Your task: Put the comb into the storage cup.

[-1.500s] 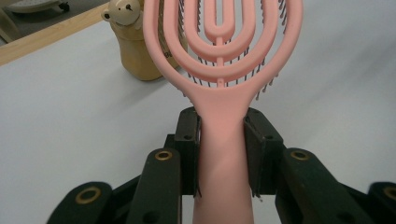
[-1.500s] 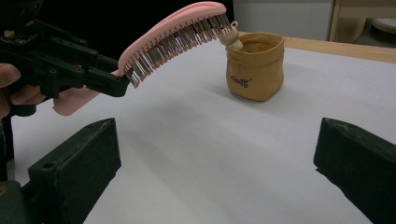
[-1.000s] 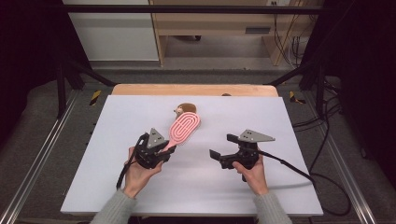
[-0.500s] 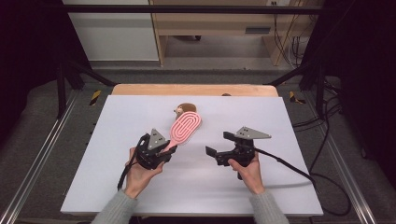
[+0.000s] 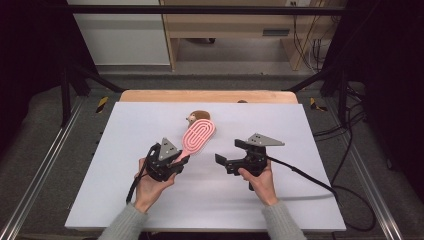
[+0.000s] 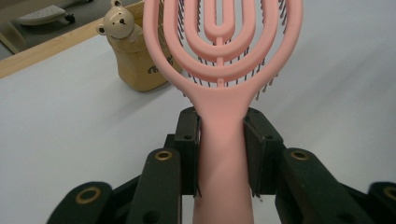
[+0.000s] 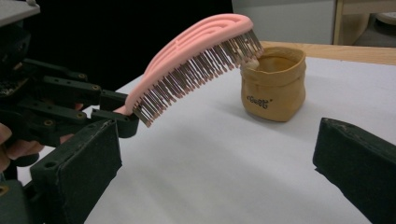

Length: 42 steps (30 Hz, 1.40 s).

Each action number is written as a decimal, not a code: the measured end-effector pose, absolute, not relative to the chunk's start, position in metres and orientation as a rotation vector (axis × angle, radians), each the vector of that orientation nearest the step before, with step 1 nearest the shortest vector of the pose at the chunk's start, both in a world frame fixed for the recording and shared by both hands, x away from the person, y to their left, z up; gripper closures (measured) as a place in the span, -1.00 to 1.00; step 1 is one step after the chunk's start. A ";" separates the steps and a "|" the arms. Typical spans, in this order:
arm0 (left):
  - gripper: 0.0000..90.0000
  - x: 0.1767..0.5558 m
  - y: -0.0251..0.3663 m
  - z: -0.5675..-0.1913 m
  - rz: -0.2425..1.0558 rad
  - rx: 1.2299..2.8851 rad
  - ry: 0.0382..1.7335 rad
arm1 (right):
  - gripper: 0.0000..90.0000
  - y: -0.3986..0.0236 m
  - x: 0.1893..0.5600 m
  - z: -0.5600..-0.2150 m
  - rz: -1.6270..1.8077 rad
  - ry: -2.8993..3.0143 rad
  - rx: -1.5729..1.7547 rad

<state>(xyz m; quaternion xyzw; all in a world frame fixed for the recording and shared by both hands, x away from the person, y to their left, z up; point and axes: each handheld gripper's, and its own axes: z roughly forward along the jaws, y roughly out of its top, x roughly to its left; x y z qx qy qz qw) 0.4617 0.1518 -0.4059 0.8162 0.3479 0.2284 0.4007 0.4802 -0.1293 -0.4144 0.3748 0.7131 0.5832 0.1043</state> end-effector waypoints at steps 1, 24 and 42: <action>0.54 0.462 0.152 -0.406 0.577 2.064 0.880 | -0.97 -0.128 0.481 -0.415 1.729 2.099 1.109; 0.54 0.463 0.137 -0.404 0.600 2.040 0.875 | -0.96 -0.128 0.488 -0.410 1.759 2.055 1.183; 0.54 0.462 0.120 -0.408 0.597 2.023 0.853 | -0.94 -0.129 0.490 -0.408 1.783 2.043 1.230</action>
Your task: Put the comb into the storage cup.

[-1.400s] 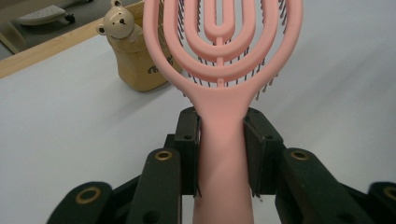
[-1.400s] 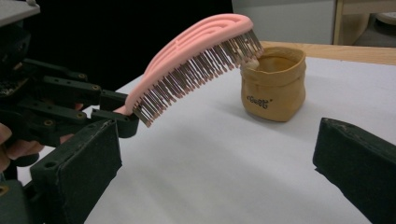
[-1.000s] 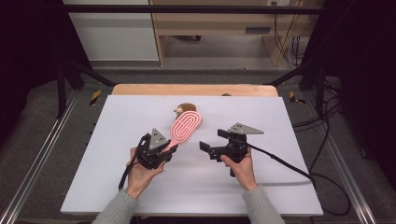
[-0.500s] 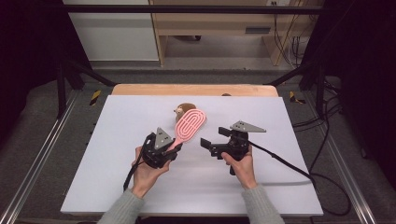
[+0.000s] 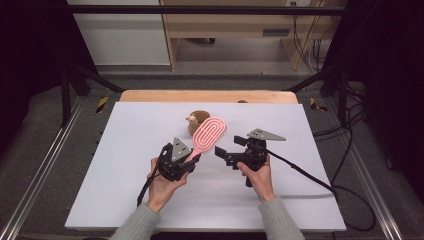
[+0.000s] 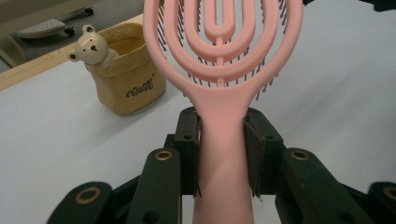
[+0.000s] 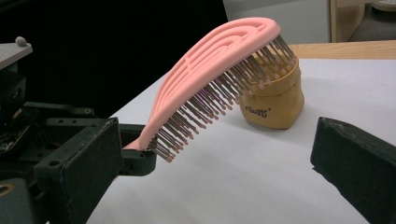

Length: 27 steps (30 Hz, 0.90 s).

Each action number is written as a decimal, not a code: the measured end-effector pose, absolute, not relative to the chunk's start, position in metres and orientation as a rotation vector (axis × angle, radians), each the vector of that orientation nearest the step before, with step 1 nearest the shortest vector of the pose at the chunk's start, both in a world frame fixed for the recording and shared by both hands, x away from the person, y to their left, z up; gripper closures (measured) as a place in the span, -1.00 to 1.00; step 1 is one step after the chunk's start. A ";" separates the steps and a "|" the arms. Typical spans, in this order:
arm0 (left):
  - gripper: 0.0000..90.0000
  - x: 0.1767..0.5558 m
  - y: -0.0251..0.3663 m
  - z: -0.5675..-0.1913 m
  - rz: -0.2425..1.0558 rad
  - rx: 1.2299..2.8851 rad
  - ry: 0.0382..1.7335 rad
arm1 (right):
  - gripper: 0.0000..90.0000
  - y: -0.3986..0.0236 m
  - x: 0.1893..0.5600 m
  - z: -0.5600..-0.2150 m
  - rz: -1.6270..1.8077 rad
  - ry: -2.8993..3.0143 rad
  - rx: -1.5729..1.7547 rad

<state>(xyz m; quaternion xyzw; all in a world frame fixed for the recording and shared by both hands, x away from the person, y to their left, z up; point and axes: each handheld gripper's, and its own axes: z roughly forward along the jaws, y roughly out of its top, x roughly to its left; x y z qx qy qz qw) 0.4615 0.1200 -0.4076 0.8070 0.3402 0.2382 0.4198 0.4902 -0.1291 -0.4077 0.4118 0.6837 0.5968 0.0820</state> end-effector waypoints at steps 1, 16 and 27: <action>0.54 0.461 0.119 -0.408 0.594 2.022 0.851 | -0.94 -0.129 0.490 -0.407 1.786 2.042 1.237; 0.54 0.455 0.104 -0.410 0.592 2.005 0.817 | -0.86 -0.128 0.494 -0.409 1.789 2.031 1.294; 0.54 0.452 0.096 -0.412 0.587 1.996 0.801 | -0.71 -0.127 0.496 -0.410 1.804 2.028 1.327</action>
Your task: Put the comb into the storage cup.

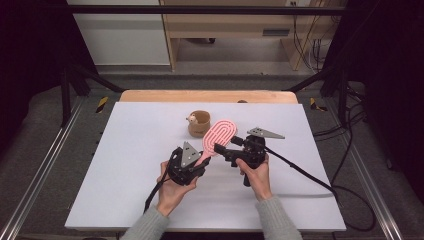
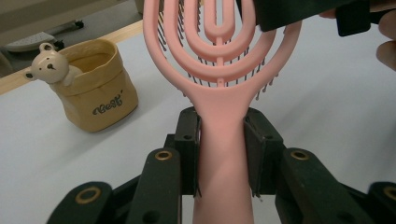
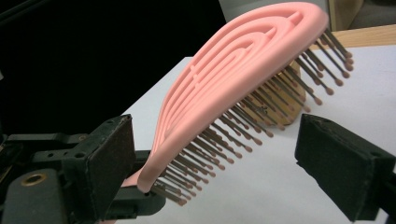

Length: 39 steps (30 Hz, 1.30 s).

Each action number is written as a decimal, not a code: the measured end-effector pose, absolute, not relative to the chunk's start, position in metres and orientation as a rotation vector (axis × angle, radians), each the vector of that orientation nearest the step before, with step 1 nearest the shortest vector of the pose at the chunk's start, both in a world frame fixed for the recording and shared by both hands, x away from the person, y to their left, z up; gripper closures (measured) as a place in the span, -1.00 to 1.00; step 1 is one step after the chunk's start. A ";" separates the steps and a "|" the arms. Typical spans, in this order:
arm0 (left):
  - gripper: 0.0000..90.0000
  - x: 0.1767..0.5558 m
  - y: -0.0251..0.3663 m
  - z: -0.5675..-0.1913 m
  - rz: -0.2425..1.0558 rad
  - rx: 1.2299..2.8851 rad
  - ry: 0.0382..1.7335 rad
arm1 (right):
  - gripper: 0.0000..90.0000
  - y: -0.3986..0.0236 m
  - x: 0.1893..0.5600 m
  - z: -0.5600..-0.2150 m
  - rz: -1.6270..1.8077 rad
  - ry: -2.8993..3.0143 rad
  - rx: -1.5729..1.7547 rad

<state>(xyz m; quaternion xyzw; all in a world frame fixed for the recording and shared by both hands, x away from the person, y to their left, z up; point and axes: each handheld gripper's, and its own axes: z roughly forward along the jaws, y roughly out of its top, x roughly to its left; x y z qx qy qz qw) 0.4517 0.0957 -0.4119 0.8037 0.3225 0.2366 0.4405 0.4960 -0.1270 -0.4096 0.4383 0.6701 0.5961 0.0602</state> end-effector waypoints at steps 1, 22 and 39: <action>0.54 0.451 0.095 -0.412 0.585 1.996 0.797 | -0.69 -0.127 0.496 -0.410 1.799 2.026 1.330; 0.54 0.445 0.086 -0.416 0.583 1.992 0.774 | -0.20 -0.126 0.500 -0.412 1.798 2.045 1.377; 0.54 0.442 0.084 -0.419 0.628 1.957 0.769 | 0.11 -0.127 0.500 -0.408 1.866 2.054 1.440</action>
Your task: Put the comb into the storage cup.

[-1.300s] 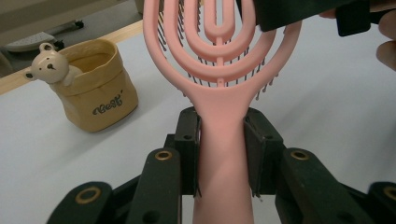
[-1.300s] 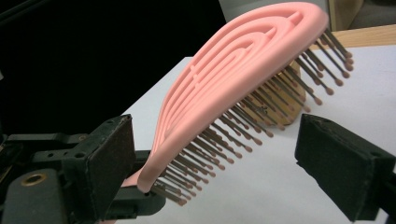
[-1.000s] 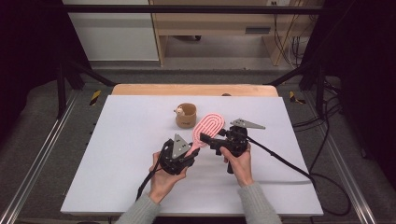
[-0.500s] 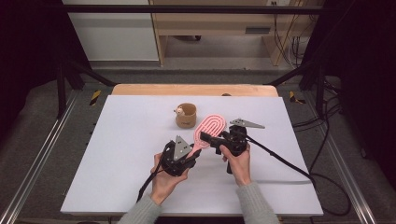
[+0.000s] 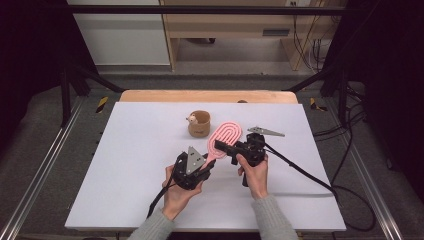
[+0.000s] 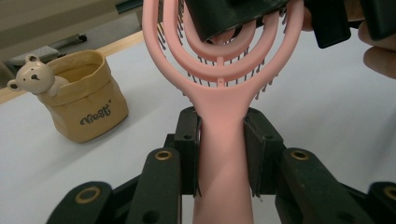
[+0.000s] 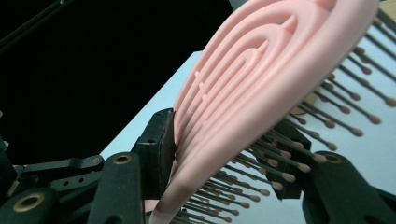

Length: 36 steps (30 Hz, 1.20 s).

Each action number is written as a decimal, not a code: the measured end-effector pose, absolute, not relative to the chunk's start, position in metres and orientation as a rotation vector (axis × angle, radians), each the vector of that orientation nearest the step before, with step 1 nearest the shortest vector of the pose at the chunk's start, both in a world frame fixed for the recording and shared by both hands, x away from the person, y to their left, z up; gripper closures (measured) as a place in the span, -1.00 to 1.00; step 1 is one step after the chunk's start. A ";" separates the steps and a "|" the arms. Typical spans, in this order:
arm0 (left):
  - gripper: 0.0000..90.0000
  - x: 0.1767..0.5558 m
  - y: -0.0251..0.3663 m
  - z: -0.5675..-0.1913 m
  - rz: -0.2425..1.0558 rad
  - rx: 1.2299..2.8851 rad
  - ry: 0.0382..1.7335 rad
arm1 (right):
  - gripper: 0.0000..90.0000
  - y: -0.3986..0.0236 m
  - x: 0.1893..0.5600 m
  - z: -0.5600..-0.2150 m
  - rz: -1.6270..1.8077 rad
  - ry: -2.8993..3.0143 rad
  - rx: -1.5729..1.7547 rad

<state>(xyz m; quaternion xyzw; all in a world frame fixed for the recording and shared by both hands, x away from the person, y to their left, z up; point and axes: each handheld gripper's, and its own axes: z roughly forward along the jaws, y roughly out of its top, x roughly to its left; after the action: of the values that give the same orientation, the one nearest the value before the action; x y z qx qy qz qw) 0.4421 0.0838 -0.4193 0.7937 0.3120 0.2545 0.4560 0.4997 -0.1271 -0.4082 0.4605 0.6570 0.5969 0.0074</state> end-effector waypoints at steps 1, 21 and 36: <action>0.54 0.442 0.083 -0.419 0.631 1.956 0.769 | 0.12 -0.127 0.499 -0.408 1.870 2.053 1.443; 0.54 0.441 0.078 -0.426 0.648 1.948 0.761 | 0.33 -0.130 0.495 -0.404 1.904 2.085 1.428; 0.53 0.440 0.075 -0.428 0.652 1.942 0.751 | 0.38 -0.131 0.490 -0.402 1.930 2.092 1.403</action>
<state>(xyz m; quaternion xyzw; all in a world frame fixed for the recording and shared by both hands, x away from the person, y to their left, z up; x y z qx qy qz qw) 0.4399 0.0751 -0.4277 0.7896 0.3052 0.2652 0.4616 0.4897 -0.1311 -0.4017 0.4421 0.6591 0.6082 -0.0157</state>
